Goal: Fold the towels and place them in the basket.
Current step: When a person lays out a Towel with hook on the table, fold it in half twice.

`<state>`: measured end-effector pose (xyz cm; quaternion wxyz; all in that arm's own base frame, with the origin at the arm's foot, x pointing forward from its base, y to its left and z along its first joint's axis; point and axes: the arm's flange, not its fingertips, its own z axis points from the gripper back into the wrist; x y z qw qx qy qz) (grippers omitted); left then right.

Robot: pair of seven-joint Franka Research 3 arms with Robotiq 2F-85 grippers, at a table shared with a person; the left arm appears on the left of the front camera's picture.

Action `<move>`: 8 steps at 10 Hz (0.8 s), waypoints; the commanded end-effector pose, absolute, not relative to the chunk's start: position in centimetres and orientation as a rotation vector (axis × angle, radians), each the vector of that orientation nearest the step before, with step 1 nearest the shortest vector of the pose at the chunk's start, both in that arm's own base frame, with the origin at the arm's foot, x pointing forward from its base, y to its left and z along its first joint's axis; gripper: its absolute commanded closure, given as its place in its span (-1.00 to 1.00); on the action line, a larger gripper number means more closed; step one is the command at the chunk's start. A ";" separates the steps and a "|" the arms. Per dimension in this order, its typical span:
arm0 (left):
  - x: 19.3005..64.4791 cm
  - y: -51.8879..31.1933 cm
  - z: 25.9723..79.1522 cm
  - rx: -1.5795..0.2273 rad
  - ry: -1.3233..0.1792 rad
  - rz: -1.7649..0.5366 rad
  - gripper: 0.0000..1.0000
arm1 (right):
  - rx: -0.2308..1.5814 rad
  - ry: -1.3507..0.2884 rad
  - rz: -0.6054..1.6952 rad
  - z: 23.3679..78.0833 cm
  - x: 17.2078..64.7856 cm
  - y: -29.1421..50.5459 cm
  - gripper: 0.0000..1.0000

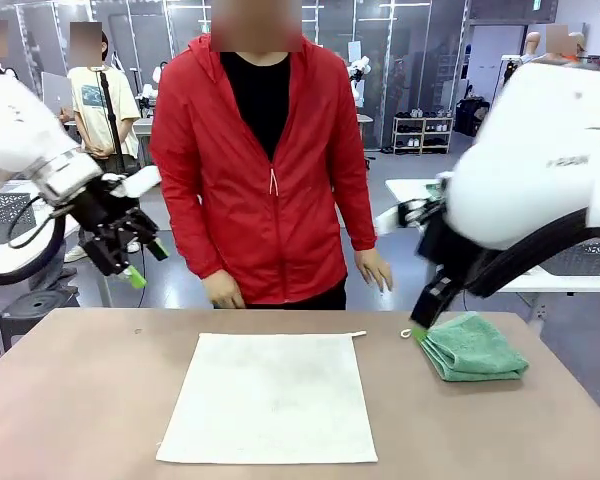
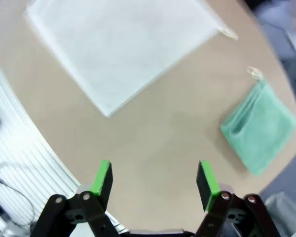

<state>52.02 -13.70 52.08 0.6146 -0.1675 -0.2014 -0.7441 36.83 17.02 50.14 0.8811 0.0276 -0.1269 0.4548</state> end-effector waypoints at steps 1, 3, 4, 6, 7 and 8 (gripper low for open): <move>51.4 -17.0 50.8 -0.274 -0.325 -1.707 -1.00 | 0.117 -0.191 1.235 47.6 38.9 18.9 -0.72; 48.7 -20.8 49.8 -0.146 -0.206 -1.740 -1.00 | 0.217 -0.143 1.456 45.3 38.3 21.5 -0.72; 46.9 -22.4 48.9 -0.072 -0.144 -1.745 -1.00 | 0.239 -0.119 1.527 44.2 37.7 22.4 -0.72; 44.5 -23.6 46.4 -0.010 -0.072 -1.787 -1.00 | 0.229 -0.103 1.591 42.3 37.0 23.5 -1.00; 43.7 -23.7 45.2 -0.009 -0.043 -1.777 -1.00 | 0.203 -0.077 1.584 41.3 37.0 24.0 -1.00; 43.0 -23.6 44.0 0.019 -0.024 -1.704 -1.00 | 0.201 -0.069 1.575 40.4 37.0 24.3 -1.00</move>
